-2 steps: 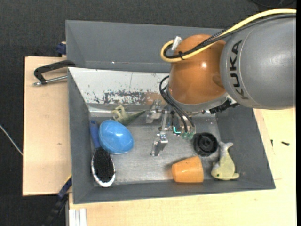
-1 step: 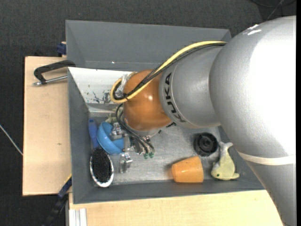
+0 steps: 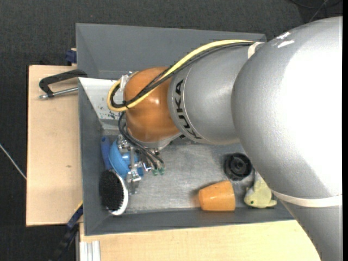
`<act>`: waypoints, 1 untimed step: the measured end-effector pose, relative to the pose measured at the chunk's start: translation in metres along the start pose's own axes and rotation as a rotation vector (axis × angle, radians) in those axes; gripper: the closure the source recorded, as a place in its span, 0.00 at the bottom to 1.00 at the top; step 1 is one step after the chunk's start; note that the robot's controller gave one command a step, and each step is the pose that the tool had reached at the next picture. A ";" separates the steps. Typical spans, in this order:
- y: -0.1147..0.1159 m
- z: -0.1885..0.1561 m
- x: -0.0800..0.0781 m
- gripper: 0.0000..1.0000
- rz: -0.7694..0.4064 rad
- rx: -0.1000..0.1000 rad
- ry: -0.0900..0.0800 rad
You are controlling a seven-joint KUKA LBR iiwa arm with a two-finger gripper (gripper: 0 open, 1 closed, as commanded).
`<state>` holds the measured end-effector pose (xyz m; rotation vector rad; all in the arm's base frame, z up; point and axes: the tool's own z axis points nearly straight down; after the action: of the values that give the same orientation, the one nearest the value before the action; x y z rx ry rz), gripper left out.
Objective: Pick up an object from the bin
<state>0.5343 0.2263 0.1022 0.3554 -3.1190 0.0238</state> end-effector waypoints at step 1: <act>-0.002 -0.027 -0.009 0.00 0.225 -0.011 -0.002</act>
Offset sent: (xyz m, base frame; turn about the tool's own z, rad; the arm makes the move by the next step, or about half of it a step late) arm 0.0086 0.0028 0.0268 0.2255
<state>0.5435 0.2268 0.1294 0.0035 -3.1414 0.0060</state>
